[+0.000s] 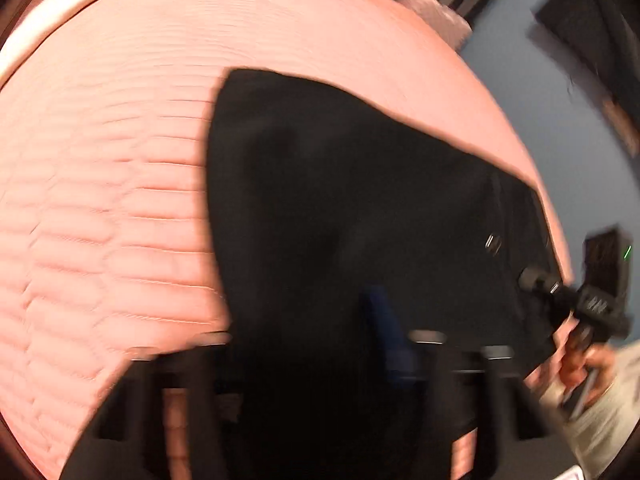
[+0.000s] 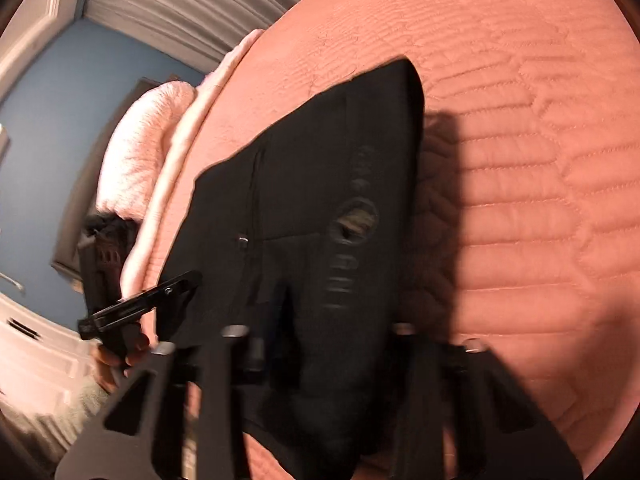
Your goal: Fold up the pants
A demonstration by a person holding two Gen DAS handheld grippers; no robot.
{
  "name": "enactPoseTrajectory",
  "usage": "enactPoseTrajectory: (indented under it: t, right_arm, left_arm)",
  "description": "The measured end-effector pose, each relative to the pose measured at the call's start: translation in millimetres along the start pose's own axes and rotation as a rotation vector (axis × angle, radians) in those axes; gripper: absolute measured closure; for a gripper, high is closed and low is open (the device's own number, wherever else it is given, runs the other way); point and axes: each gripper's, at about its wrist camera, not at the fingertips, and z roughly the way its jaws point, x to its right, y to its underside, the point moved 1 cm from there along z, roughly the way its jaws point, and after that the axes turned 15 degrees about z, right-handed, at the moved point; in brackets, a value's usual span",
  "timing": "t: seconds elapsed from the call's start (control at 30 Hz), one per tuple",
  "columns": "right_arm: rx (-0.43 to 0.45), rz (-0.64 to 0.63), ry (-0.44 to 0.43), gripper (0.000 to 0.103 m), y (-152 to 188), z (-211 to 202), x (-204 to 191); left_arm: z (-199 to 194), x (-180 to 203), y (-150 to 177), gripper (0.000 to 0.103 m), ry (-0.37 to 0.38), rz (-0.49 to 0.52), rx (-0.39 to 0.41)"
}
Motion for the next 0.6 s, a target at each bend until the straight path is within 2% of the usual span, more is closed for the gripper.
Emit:
enactPoseTrajectory:
  t: [0.07,0.13,0.23,0.33,0.4,0.43,0.47,0.53,0.57,0.6]
  right_arm:
    - [0.032,-0.066,0.031,0.082,2.0,-6.7,-25.6]
    - [0.063,-0.091,0.027,0.083,-5.8,-16.7,-43.9]
    - [0.124,-0.148,0.022,0.083,-33.1,-30.2,-73.6]
    - [0.192,-0.196,-0.015,0.083,-81.6,-36.6,-104.6]
    - [0.204,-0.222,-0.022,0.083,-120.7,-28.0,-123.3]
    - [0.209,-0.23,-0.004,0.08,-136.7,-21.3,-126.5]
    - [0.203,-0.255,0.071,0.069,-155.0,-6.2,-127.4]
    - [0.251,-0.265,0.264,0.054,-178.2,18.7,-116.6]
    - [0.271,-0.249,0.327,0.054,-185.0,24.4,-105.8]
    - [0.28,-0.215,0.338,0.054,-187.8,23.7,-96.3]
  left_arm:
    - [-8.2,3.9,-8.6,0.087,-0.017,0.002,0.006]
    - [-14.9,16.3,-24.5,0.089,-0.083,0.075,0.006]
    - [-33.8,32.4,-63.1,0.089,-0.097,0.138,0.075]
    - [-49.9,32.2,-116.5,0.088,-0.092,0.166,0.155]
    - [-55.0,27.9,-154.6,0.088,-0.115,0.173,0.208]
    - [-51.0,23.1,-174.4,0.083,-0.126,0.183,0.215]
    - [-50.8,7.7,-188.3,0.08,-0.15,0.179,0.203]
    - [-26.8,-8.7,-212.0,0.048,-0.239,0.139,0.128]
    - [-9.2,-17.6,-218.9,0.049,-0.352,0.118,0.078]
    - [2.3,-24.1,-220.5,0.051,-0.45,0.113,0.035]
